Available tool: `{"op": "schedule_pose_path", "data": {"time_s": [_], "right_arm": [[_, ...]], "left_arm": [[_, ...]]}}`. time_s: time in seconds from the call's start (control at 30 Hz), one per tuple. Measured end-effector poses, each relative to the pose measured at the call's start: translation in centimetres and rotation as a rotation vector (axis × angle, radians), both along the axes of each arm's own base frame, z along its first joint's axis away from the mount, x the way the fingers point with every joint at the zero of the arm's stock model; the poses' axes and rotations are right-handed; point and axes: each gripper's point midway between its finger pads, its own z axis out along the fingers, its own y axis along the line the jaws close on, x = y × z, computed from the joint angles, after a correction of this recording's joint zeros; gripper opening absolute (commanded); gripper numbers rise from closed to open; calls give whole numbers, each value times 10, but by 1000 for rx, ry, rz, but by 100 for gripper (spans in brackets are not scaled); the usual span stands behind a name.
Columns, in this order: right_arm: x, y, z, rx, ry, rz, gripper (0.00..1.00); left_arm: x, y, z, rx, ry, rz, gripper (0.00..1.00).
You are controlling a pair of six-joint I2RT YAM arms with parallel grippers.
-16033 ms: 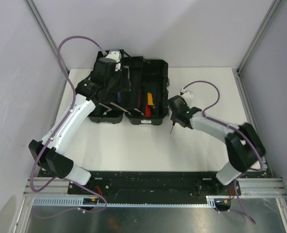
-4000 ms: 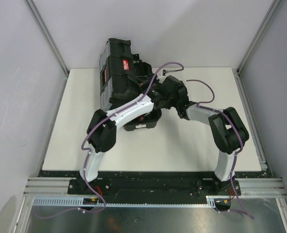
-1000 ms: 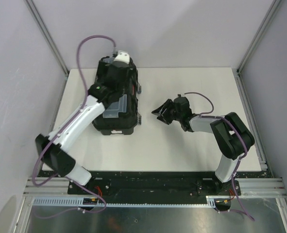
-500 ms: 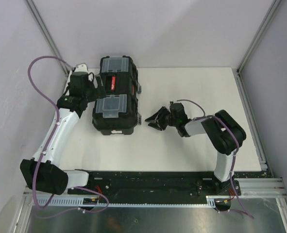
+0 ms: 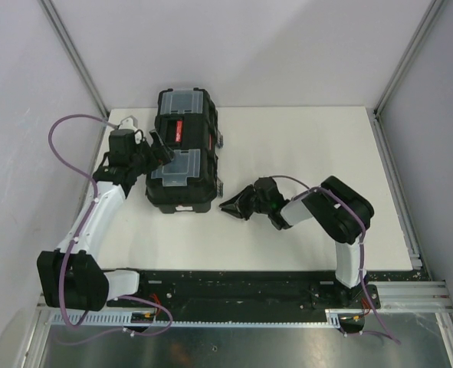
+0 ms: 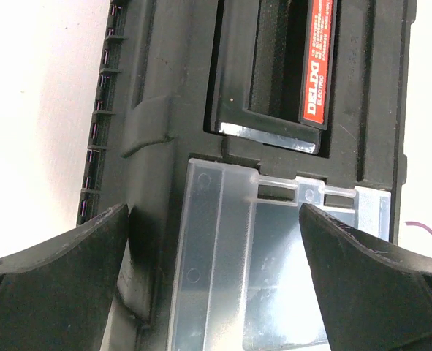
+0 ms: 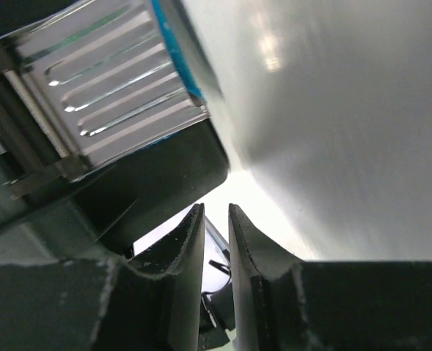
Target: Pack the tool kit
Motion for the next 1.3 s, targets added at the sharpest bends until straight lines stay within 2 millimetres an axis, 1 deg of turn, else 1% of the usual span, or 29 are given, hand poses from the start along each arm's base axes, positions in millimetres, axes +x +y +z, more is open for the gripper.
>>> {"op": "schedule_pose_path", "data": {"time_s": [0.17,0.27,0.4,0.47,0.5,0.57,0.7,0.83,0.9,1.07,1.17,1.3], "right_arm": [[0,4,-16,-25,42,-53,22],[11,7,-13,-26,31,-100,22],[30,18,-5,7,5,-165,23],[36,20,-10,11,10,-194,25],[35,20,-13,8,16,-204,26],[36,22,-15,5,4,-222,30],[38,23,-16,1,-1,-254,43],[48,23,-9,46,-7,-319,55],[54,21,-2,76,-18,-365,60],[65,12,11,153,-39,-460,65],[65,9,13,164,-50,-479,68],[70,4,15,172,-82,-494,68]], "left_arm": [[-3,-1,-1,-27,-26,-3,95],[-5,-5,-2,-42,-26,-16,95],[-7,-10,-2,-64,-18,-36,94],[-8,-11,-2,-66,-17,-40,94],[-8,-11,-2,-66,-17,-40,94],[-8,-11,-2,-67,-17,-41,94],[-8,-11,-2,-66,-18,-41,94],[-6,-10,-1,-63,-25,-39,93],[-6,-10,-1,-63,-25,-39,93],[-6,-8,-1,-61,-26,-32,92],[-6,-9,-1,-64,-25,-37,92],[-6,-10,-1,-69,-24,-42,92]]}}
